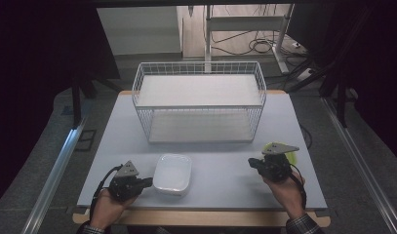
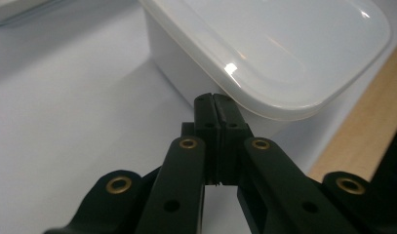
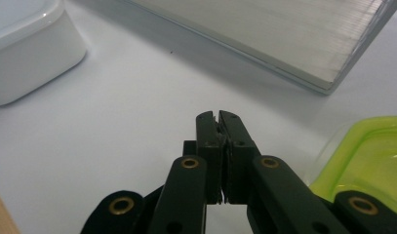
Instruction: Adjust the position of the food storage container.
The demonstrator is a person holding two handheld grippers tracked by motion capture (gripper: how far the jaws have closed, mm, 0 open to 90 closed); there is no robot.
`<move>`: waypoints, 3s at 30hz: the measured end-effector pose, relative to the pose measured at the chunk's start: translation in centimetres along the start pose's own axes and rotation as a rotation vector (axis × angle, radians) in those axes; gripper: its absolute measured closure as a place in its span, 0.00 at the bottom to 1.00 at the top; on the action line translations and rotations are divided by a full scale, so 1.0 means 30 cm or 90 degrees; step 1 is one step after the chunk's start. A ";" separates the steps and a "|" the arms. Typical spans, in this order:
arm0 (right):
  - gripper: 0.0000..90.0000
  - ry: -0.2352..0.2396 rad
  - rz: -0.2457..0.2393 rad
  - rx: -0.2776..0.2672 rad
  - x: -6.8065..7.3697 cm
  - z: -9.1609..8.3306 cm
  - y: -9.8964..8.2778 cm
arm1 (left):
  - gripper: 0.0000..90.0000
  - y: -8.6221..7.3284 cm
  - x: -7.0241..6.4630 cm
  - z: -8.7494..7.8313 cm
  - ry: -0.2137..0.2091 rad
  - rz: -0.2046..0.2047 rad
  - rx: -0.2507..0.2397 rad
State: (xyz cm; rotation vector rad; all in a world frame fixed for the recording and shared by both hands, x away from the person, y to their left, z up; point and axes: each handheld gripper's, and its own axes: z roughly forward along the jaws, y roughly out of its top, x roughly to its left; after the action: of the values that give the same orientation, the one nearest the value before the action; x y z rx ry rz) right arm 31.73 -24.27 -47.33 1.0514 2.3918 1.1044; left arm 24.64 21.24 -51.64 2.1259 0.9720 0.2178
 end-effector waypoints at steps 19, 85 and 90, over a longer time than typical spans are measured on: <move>0.99 0.041 -0.033 0.017 0.093 0.011 -0.004 | 1.00 0.065 -0.136 0.109 -0.067 0.066 0.015; 0.95 0.091 0.003 0.022 0.177 0.190 0.036 | 0.93 0.124 -0.082 0.163 -0.020 0.000 -0.039; 0.79 0.070 0.011 0.014 0.160 0.156 0.031 | 0.79 0.104 -0.080 0.120 0.003 0.004 -0.041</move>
State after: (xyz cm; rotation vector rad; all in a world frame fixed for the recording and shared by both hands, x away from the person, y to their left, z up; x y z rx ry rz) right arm 31.41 -17.90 -49.56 1.0453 2.4891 1.1725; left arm 26.34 16.17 -51.52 2.0703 0.9489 0.2532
